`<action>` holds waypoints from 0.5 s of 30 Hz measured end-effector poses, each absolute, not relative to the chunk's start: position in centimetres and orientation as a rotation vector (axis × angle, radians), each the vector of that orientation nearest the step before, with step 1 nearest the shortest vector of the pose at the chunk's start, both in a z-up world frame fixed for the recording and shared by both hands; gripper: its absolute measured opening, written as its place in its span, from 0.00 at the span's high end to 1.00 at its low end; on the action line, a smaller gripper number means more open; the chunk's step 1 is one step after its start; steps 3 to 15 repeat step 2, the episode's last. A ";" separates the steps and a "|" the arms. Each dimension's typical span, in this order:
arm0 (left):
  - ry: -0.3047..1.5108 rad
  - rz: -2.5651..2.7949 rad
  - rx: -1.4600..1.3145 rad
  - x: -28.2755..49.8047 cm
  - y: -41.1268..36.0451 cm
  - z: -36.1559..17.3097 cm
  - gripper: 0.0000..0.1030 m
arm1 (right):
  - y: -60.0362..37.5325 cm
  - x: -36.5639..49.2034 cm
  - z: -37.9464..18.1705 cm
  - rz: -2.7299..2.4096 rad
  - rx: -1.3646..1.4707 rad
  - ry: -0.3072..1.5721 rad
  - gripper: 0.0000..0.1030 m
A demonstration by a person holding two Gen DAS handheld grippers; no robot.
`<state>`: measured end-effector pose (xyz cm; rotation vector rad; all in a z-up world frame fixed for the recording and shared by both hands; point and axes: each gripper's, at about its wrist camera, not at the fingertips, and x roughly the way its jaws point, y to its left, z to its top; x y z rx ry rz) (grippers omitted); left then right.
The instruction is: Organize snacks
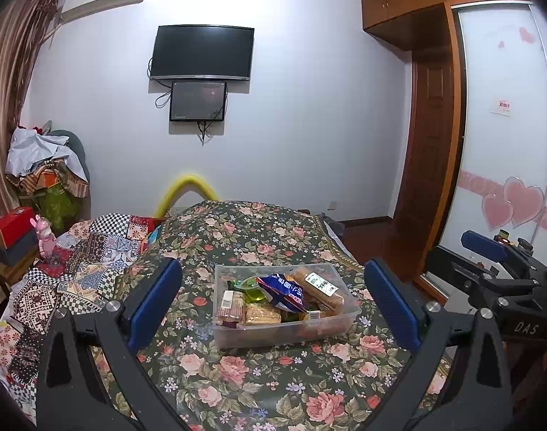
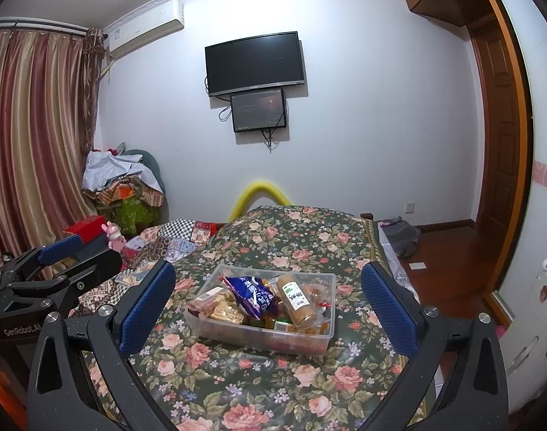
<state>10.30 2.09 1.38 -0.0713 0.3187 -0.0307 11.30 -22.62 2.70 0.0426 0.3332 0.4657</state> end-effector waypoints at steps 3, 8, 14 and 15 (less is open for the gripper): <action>0.323 -0.035 -0.068 10.3 2.1 1.3 0.00 | -22.5 11.3 2.7 0.465 0.043 0.334 0.00; 0.323 -0.035 -0.068 10.3 2.1 1.3 0.00 | -22.5 11.3 2.7 0.465 0.043 0.334 0.00; 0.323 -0.035 -0.068 10.3 2.1 1.3 0.00 | -22.5 11.3 2.7 0.465 0.043 0.334 0.00; 0.323 -0.035 -0.068 10.3 2.1 1.3 0.00 | -22.5 11.3 2.7 0.465 0.043 0.334 0.00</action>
